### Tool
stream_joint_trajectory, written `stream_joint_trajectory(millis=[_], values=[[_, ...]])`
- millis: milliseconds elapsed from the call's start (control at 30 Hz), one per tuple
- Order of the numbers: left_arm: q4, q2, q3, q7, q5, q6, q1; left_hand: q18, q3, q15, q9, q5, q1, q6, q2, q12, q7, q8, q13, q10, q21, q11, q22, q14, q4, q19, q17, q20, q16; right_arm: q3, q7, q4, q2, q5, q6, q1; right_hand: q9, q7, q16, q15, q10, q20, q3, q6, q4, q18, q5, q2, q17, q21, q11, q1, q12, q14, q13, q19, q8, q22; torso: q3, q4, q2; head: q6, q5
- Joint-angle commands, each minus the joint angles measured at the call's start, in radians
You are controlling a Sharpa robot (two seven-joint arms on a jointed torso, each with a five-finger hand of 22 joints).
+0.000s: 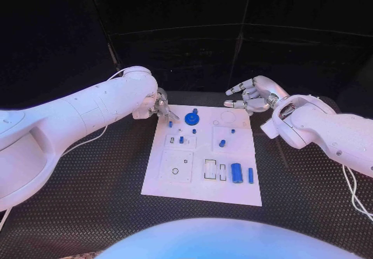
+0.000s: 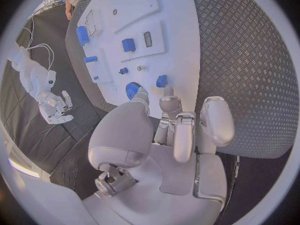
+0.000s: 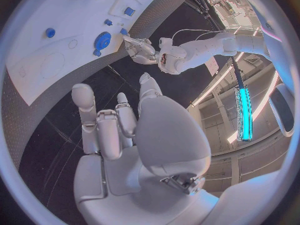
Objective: Assemble the parts on the task board
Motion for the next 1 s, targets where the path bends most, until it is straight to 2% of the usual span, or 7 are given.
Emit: stream_joint_trajectory(millis=[33, 367, 633, 867, 1000], values=[[-0.004, 0.003, -0.001, 0.001, -0.002, 0.030, 0.001, 0.013, -0.007, -0.006, -0.002, -0.003, 0.015, 0.009, 0.000, -0.002, -0.001, -0.003, -0.003, -0.001, -0.004, -0.008, 0.000, 0.105, 0.000, 0.001, 0.263, -0.003, 0.003, 0.001, 0.008, 0.002, 0.001, -0.002, 0.006, 0.002, 0.000, 0.003, -0.005, -0.005, -0.003, 0.000, -0.007, -0.002, 0.000, 0.009, 0.001, 0.004, 0.011, -0.005, 0.001, -0.003, -0.001, 0.050, 0.001, -0.002, 0.003, 0.000, 0.0000, 0.0002, 0.001, 0.000, 0.001], [-0.012, 0.009, -0.003, -0.001, -0.002, 0.040, -0.002, 0.013, -0.009, -0.006, -0.007, -0.002, 0.037, 0.011, 0.007, -0.002, -0.001, -0.004, -0.004, -0.001, -0.005, -0.008, 0.001, 0.105, -0.005, 0.001, 0.263, -0.003, 0.003, 0.001, 0.008, 0.001, 0.002, -0.002, 0.007, 0.002, 0.000, 0.003, -0.006, -0.005, -0.002, 0.000, -0.007, -0.002, 0.000, 0.009, 0.003, 0.006, 0.011, -0.006, 0.001, -0.002, 0.000, 0.050, 0.002, -0.001, 0.004, 0.000, -0.0005, 0.0009, 0.000, -0.001, 0.000], [-0.017, 0.014, -0.004, -0.002, -0.002, 0.040, -0.005, 0.013, -0.004, -0.005, -0.012, -0.002, 0.065, 0.012, 0.023, -0.003, -0.001, -0.005, -0.007, -0.002, -0.006, -0.007, 0.002, 0.105, -0.012, 0.001, 0.263, -0.003, 0.003, 0.001, 0.008, 0.001, 0.003, -0.002, 0.009, 0.002, 0.000, 0.003, -0.005, -0.005, -0.002, 0.000, -0.007, -0.001, 0.000, 0.009, 0.004, 0.006, 0.012, -0.006, 0.001, -0.001, 0.000, 0.050, 0.002, -0.001, 0.004, 0.000, 0.0000, 0.0005, 0.001, -0.002, 0.000], [-0.020, 0.016, -0.005, -0.002, -0.002, 0.039, -0.006, 0.013, -0.003, -0.005, -0.013, -0.002, 0.071, 0.013, 0.026, -0.002, -0.001, -0.005, -0.008, -0.002, -0.007, -0.007, 0.001, 0.105, -0.013, 0.000, 0.263, -0.003, 0.003, 0.001, 0.008, 0.001, 0.004, -0.002, 0.011, 0.002, 0.000, 0.003, -0.005, -0.005, -0.002, 0.000, -0.007, -0.001, -0.001, 0.009, 0.006, 0.008, 0.012, -0.006, 0.001, 0.001, 0.001, 0.050, 0.003, -0.001, 0.005, 0.000, 0.0001, 0.0013, 0.000, 0.001, -0.002], [-0.021, 0.018, -0.005, -0.001, -0.002, 0.036, -0.006, 0.014, 0.006, -0.005, -0.016, -0.002, 0.090, 0.015, 0.041, -0.004, -0.001, -0.005, -0.011, -0.002, -0.010, -0.008, -0.001, 0.105, -0.019, -0.002, 0.263, -0.003, 0.003, 0.001, 0.008, 0.001, 0.004, -0.002, 0.011, 0.002, 0.000, 0.003, -0.006, -0.006, -0.002, 0.000, -0.006, 0.000, -0.003, 0.009, 0.009, 0.011, 0.012, -0.007, 0.000, 0.006, 0.002, 0.051, 0.003, -0.001, 0.006, 0.000, 0.0003, 0.0014, 0.001, -0.002, -0.001]])
